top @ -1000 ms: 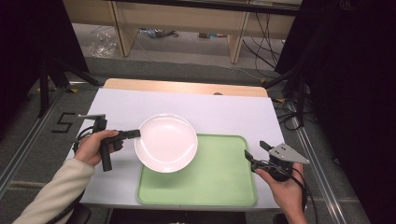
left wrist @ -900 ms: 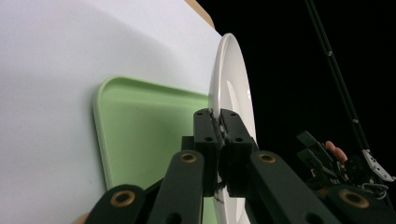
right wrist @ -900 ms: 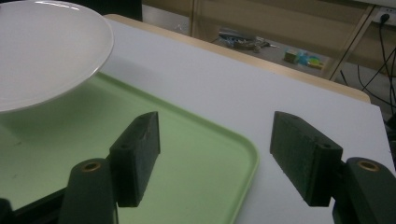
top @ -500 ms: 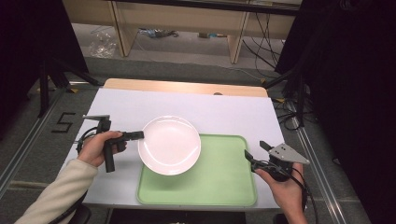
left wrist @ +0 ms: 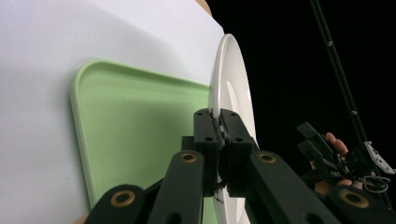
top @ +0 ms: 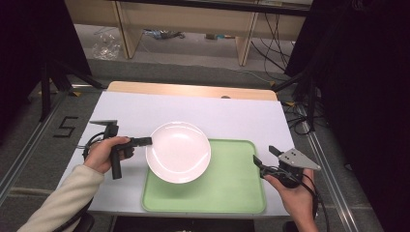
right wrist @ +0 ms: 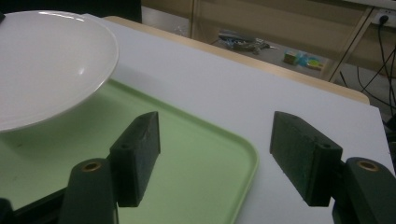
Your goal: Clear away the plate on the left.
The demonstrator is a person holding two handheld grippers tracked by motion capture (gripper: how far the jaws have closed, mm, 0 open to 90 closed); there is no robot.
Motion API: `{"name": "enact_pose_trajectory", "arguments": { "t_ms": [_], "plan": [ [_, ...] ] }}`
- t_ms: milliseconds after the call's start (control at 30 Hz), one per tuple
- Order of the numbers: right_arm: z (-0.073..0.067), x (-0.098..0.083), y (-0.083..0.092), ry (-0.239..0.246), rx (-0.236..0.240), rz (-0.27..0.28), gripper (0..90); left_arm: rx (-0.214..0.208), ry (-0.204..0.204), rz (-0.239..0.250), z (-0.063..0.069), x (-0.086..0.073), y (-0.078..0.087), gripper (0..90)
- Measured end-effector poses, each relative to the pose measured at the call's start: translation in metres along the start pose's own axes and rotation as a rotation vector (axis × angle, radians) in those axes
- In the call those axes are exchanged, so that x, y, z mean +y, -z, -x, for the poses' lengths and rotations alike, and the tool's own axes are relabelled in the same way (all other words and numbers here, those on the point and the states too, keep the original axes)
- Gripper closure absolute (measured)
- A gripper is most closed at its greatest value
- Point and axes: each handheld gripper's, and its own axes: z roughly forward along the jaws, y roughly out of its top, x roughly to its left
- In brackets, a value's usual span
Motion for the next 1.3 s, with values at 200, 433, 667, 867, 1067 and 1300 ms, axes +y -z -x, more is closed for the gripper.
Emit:
{"name": "enact_pose_trajectory", "arguments": {
  "t_ms": [200,433,667,867,1067,1300],
  "plan": [
    [0.000,0.000,0.000,0.000,0.001,0.001,34.2,0.002,-0.007,-0.010,0.000,-0.001,-0.003,86.2],
    [0.000,0.000,0.000,-0.001,0.001,0.002,34.3,0.002,-0.007,-0.018,0.001,-0.003,-0.006,86.1],
    [0.000,0.000,0.000,-0.003,-0.001,0.002,34.3,0.000,-0.014,-0.025,0.002,-0.004,-0.009,86.1],
    [0.001,0.000,-0.001,0.011,-0.007,0.013,34.3,0.002,-0.007,-0.035,0.002,-0.006,-0.012,86.1],
    [0.000,0.000,-0.001,-0.004,0.001,0.002,34.3,0.001,-0.004,-0.041,0.003,-0.007,-0.015,86.1],
    [0.000,0.000,0.000,-0.004,0.000,0.002,34.3,0.001,-0.017,-0.059,0.003,-0.008,-0.018,86.0]
  ]
}}
